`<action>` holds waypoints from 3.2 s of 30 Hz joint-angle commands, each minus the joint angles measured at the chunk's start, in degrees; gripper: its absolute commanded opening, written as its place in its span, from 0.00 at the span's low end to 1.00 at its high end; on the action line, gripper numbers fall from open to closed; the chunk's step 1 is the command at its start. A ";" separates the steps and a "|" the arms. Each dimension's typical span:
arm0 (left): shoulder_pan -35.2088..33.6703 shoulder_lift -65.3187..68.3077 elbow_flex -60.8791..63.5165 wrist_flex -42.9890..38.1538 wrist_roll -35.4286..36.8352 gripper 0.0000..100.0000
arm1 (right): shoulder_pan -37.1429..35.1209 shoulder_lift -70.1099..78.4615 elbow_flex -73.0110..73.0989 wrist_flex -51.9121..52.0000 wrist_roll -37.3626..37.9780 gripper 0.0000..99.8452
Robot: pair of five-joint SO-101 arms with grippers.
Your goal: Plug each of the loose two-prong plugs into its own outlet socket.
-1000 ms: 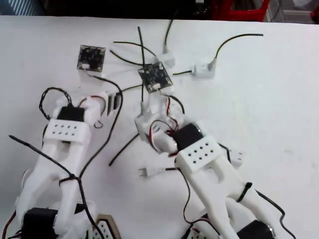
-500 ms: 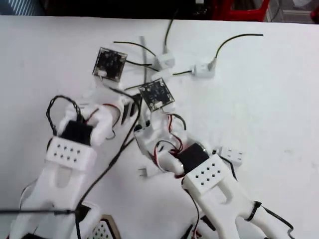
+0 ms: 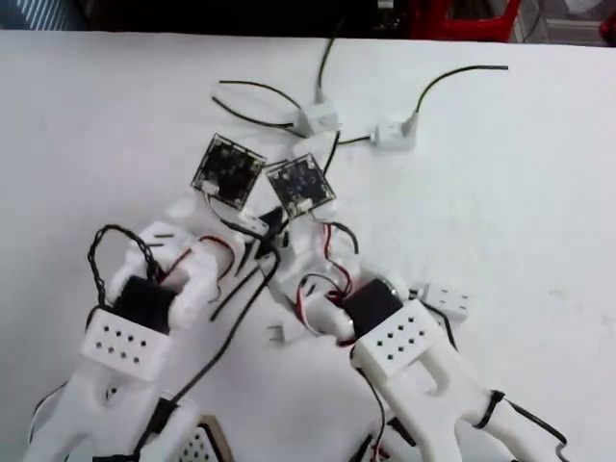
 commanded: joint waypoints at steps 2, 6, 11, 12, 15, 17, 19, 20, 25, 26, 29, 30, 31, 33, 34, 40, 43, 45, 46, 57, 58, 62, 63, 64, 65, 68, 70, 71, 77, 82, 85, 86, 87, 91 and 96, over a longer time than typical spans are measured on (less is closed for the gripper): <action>-7.08 -0.75 0.18 -2.46 3.25 0.22 | 3.56 -1.89 -0.70 -1.27 -0.26 0.02; -7.25 0.31 -0.09 -0.53 3.25 0.30 | 10.51 -1.45 -0.44 -5.41 -0.53 0.02; -6.37 13.23 -6.86 3.34 3.25 0.35 | 19.91 -1.36 -0.09 -10.59 -1.05 0.02; -6.37 16.84 -9.41 4.57 3.16 0.35 | 21.58 -1.36 0.44 -11.91 -2.64 0.02; -5.58 28.00 -17.67 7.82 -0.88 0.36 | 26.07 -1.36 2.73 -17.54 -5.98 0.02; -3.56 34.42 -22.15 9.58 -3.34 0.35 | 29.23 -1.36 3.87 -20.88 -6.59 0.02; -1.36 39.52 -25.93 9.93 -4.22 0.34 | 32.22 -1.36 4.40 -23.25 -6.68 0.02; -0.40 41.89 -27.60 9.85 -4.40 0.34 | 33.45 -1.36 4.48 -24.04 -6.86 0.02; 3.30 53.32 -37.01 10.29 -4.48 0.34 | 38.02 -1.36 4.57 -25.19 -11.87 0.02; 3.74 55.78 -39.21 10.73 -4.48 0.34 | 38.29 -1.36 4.48 -25.19 -11.87 0.02; 4.88 63.25 -46.33 13.01 -4.84 0.34 | 38.46 -1.36 4.48 -25.19 -11.87 0.02; 4.97 65.71 -48.88 14.24 -5.89 0.34 | 38.46 -1.36 4.48 -25.19 -11.87 0.02; 5.05 68.00 -51.34 15.38 -6.77 0.34 | 38.46 -1.36 4.48 -25.19 -11.87 0.02; 5.58 72.22 -56.44 17.67 -7.38 0.34 | 38.46 -1.36 4.48 -25.19 -11.87 0.02; 5.76 74.24 -58.81 18.81 -7.56 0.34 | 38.46 -1.36 4.48 -25.19 -11.87 0.02; 4.79 85.58 -72.00 23.91 -7.65 0.34 | 38.46 -1.36 4.48 -25.19 -11.87 0.02; 2.51 91.47 -78.51 28.04 -7.74 0.34 | 38.46 -1.36 4.48 -25.19 -11.87 0.02; -0.22 94.81 -83.96 32.00 -9.23 0.34 | 38.46 -1.36 4.48 -25.19 -11.78 0.02; -1.63 96.40 -86.95 34.02 -10.37 0.34 | 38.46 -1.36 4.48 -25.19 -11.78 0.02; -10.33 105.71 -117.63 52.57 -12.13 0.34 | 38.29 -1.36 4.57 -25.19 -11.78 0.02; -10.15 106.24 -119.47 53.71 -12.13 0.34 | 38.29 -1.36 4.57 -25.19 -11.78 0.02; -9.36 108.53 -124.22 54.77 -12.13 0.34 | 38.29 -1.36 4.57 -25.10 -11.78 0.02; -9.27 109.23 -124.66 54.68 -12.13 0.34 | 38.29 -1.36 4.57 -25.01 -11.78 0.02; -9.10 110.02 -124.92 54.51 -12.13 0.34 | 38.29 -1.36 4.57 -25.01 -11.78 0.02; -8.84 110.90 -125.10 54.33 -12.22 0.34 | 38.29 -1.36 4.57 -25.01 -11.78 0.02; -8.40 113.98 -125.10 53.10 -13.71 0.34 | 38.29 -1.36 4.57 -25.01 -11.78 0.02; -8.31 116.35 -125.19 51.87 -14.33 0.34 | 38.29 -1.36 4.57 -25.01 -11.78 0.02; -8.31 117.41 -125.19 51.16 -14.24 0.33 | 38.29 -1.36 4.57 -25.01 -11.78 0.02; -6.55 119.08 -125.27 50.29 -14.59 0.19 | 38.29 -1.36 4.57 -25.01 -11.78 0.02; -2.24 116.70 -125.27 53.80 -14.33 0.13 | 38.29 -1.36 4.57 -25.01 -11.78 0.02; 0.75 115.21 -125.27 56.88 -14.24 0.12 | 38.29 -1.36 4.57 -25.10 -11.78 0.02; 1.63 115.03 -125.19 57.32 -14.24 0.12 | 38.37 -1.36 4.57 -25.10 -11.78 0.02; 2.33 114.77 -124.75 57.49 -14.24 0.12 | 38.37 -1.36 4.57 -25.10 -11.78 0.02; 4.26 114.86 -124.66 57.67 -14.24 0.12 | 38.46 -1.36 4.57 -25.10 -11.78 0.02; 6.81 114.59 -124.84 57.67 -14.24 0.14 | 38.46 -1.36 4.57 -25.10 -11.78 0.02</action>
